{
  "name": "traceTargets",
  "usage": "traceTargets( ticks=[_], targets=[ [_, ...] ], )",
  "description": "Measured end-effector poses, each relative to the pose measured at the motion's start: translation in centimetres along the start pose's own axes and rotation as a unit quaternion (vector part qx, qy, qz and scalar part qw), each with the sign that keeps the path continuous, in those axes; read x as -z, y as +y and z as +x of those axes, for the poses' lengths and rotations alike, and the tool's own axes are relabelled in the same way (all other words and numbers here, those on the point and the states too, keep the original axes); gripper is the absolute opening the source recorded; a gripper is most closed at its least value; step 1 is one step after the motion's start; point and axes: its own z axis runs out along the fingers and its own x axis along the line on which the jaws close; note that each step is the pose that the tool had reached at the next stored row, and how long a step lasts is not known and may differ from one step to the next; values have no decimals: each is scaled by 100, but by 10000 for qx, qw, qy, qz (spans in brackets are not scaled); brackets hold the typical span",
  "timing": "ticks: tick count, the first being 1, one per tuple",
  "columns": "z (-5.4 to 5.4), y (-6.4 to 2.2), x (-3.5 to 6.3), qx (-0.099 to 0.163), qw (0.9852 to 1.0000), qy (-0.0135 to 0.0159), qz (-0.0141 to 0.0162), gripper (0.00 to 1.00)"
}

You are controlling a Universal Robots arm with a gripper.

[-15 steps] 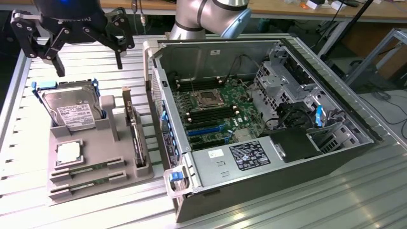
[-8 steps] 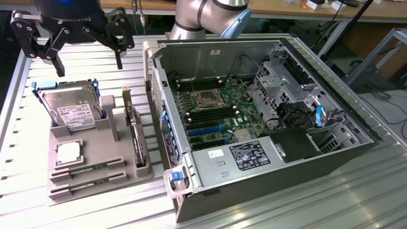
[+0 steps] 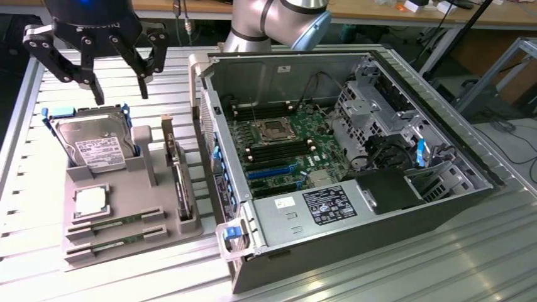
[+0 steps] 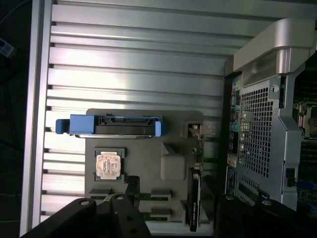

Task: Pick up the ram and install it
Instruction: 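Pick up the ram and move it above insertion slot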

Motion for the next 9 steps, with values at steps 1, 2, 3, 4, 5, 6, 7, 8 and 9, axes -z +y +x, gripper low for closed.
traceTargets(
  ticks=[1,2,3,4,5,6,7,8,9],
  targets=[
    [0,0,0,0,10000,0,0,55],
    [0,0,0,0,10000,0,0,48],
    [0,0,0,0,10000,0,0,42],
    [0,0,0,51,10000,3,-2,42],
    [0,0,-5,291,9996,18,-8,42],
    [1,0,-15,454,9990,34,-13,42],
    [1,-1,-27,589,9983,45,-18,42],
    [2,-3,-50,840,9964,65,-27,42],
    [3,-4,-80,1154,9933,84,-37,42]
  ],
)
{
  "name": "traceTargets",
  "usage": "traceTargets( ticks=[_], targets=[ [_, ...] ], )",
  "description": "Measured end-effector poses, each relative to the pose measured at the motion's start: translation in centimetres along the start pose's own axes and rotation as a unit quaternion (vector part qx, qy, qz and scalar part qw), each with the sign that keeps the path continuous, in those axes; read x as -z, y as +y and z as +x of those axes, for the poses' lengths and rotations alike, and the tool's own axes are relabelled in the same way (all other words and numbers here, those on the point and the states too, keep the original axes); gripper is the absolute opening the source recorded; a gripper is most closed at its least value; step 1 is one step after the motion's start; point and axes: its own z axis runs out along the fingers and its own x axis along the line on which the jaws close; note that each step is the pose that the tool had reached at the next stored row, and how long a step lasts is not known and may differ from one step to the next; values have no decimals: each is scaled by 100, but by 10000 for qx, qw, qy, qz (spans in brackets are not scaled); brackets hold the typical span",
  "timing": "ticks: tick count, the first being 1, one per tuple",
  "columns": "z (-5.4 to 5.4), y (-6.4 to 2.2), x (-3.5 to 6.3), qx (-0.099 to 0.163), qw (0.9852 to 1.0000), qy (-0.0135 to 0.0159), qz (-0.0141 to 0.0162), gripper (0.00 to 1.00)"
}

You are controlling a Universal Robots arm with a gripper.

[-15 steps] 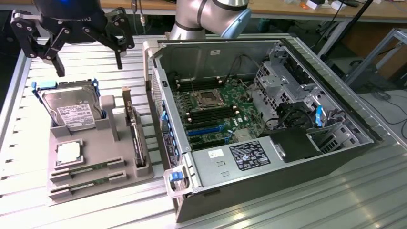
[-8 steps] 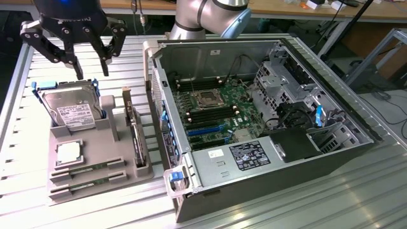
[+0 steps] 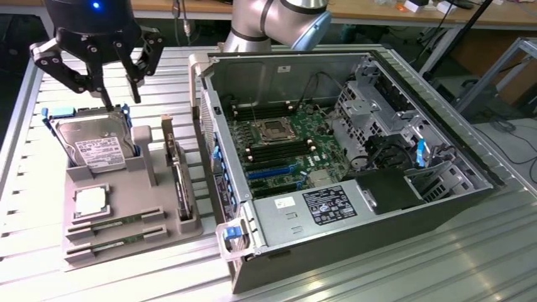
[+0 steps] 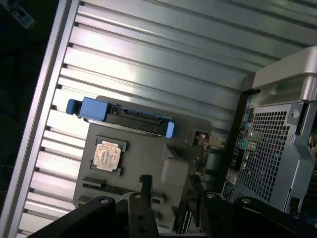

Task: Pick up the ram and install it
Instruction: 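Pick up the ram and move it above insertion slot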

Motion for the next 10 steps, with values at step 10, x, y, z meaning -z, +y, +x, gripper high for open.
traceTargets(
  ticks=[10],
  targets=[
    [120,-373,-239,472,9989,39,-22,42]
  ],
)
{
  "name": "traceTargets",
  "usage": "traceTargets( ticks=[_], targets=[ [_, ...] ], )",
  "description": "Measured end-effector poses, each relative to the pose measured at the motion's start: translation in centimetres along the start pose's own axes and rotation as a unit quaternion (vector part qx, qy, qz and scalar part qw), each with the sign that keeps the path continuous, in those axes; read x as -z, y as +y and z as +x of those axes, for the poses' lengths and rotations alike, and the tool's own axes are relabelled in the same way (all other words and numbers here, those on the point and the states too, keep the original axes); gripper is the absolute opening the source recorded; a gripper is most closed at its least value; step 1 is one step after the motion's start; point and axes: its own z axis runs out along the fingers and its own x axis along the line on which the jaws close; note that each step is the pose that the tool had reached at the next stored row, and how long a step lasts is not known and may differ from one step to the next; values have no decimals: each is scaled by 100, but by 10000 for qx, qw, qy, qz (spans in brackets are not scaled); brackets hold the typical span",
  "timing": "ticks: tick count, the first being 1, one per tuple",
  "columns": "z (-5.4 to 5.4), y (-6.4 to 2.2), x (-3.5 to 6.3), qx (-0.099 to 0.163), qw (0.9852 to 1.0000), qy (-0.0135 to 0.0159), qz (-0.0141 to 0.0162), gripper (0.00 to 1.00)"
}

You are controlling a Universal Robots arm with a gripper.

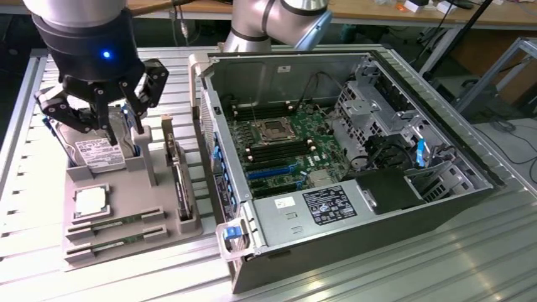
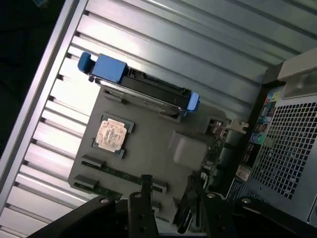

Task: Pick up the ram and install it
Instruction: 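Pick up the ram and move it above insertion slot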

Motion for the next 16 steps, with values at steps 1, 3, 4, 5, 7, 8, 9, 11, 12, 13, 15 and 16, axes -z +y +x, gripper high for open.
traceTargets(
  ticks=[1,3,4,5,7,8,9,11,12,13,15,16],
  targets=[
    [34,-84,-43,20,10000,19,-9,42],
    [41,-97,-115,369,9993,77,-32,42],
    [42,-100,-150,600,9981,96,-39,42],
    [42,-101,-176,787,9968,109,-43,42],
    [44,-104,-230,1163,9931,131,-51,42],
    [44,-105,-257,1349,9907,142,-55,42],
    [45,-107,-279,1505,9885,152,-58,42],
    [46,-109,-317,1760,9842,168,-64,42],
    [46,-111,-349,1968,9802,185,-72,42],
    [48,-113,-381,2165,9760,209,-84,42],
    [50,-117,-431,2445,9693,245,-102,42],
    [51,-119,-455,2605,9651,263,-111,42]
  ],
)
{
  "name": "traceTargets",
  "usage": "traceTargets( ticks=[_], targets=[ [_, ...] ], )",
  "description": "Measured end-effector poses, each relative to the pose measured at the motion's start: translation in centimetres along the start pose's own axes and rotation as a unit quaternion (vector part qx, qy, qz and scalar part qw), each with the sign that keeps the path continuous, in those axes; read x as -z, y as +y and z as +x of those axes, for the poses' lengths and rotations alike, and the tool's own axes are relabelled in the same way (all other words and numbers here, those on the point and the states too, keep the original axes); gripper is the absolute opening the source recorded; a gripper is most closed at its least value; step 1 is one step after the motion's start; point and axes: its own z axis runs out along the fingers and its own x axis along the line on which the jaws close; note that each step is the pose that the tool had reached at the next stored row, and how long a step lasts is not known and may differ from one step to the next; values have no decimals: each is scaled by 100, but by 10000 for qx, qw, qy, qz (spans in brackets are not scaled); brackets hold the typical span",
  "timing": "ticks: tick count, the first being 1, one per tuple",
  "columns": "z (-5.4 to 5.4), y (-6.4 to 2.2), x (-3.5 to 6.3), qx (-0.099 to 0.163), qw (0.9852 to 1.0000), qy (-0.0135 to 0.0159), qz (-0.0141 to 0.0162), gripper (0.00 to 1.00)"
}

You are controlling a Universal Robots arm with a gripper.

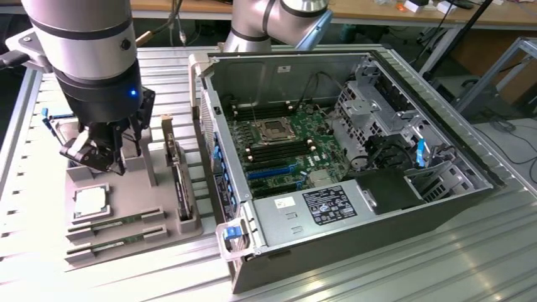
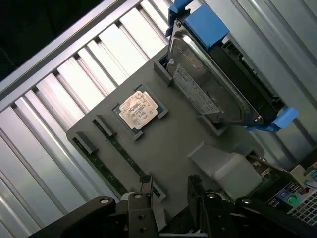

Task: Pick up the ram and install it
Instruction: 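Pick up the ram and move it above insertion slot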

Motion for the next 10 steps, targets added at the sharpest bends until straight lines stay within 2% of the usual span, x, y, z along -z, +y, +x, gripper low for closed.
traceTargets(
  ticks=[3,4,6,7,10],
  targets=[
    [0,-3,-49,387,9992,35,-14,42],
    [0,-6,-82,670,9977,59,-20,42],
    [1,-8,-115,1050,9944,90,-26,42],
    [15,-18,-116,1052,9944,90,-25,42],
    [172,-138,-108,1051,9944,94,-33,42]
  ],
)
